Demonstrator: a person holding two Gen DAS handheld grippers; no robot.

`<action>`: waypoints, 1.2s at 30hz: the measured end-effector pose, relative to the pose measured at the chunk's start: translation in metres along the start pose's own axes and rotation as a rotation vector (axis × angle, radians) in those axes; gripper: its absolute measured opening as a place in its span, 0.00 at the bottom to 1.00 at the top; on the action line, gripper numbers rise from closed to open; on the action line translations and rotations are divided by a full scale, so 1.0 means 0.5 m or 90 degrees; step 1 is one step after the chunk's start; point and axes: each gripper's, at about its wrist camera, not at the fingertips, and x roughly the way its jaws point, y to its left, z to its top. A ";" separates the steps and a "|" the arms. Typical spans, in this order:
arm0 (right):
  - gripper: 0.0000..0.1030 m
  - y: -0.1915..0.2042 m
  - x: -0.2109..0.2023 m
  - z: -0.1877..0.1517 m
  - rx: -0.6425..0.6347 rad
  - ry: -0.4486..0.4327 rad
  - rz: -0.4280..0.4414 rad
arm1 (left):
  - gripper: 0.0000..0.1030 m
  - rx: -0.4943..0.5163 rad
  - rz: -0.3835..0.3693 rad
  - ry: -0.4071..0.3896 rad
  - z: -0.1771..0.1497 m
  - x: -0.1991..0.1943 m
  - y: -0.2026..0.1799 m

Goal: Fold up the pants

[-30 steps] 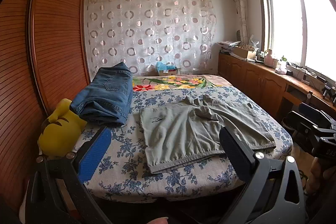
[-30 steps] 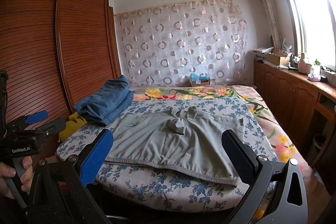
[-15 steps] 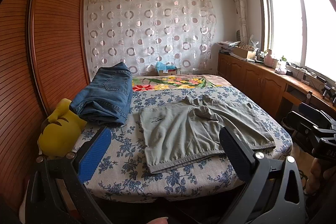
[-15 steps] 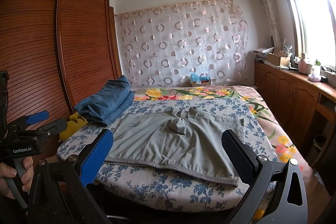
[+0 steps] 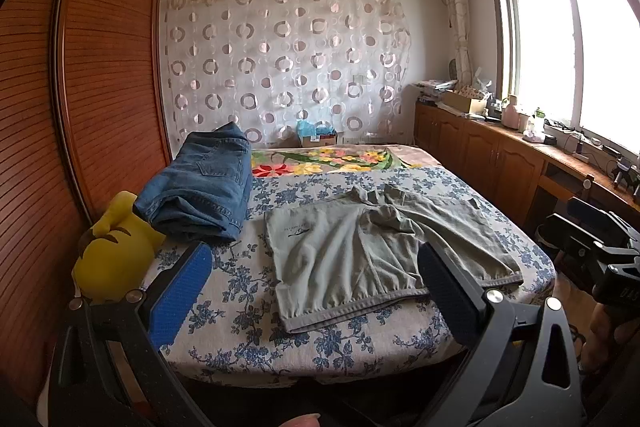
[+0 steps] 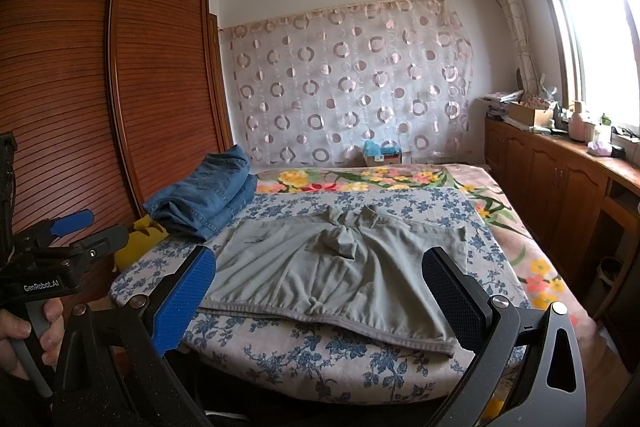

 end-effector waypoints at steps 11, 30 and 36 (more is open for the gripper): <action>1.00 -0.003 -0.001 0.001 0.002 -0.003 0.000 | 1.00 0.001 0.000 -0.002 0.005 -0.004 -0.002; 1.00 -0.002 0.003 0.002 0.002 -0.003 0.001 | 1.00 0.003 -0.002 -0.002 0.027 -0.024 -0.019; 1.00 -0.005 0.006 -0.002 0.005 -0.001 0.001 | 1.00 0.010 -0.014 0.015 0.030 -0.020 -0.034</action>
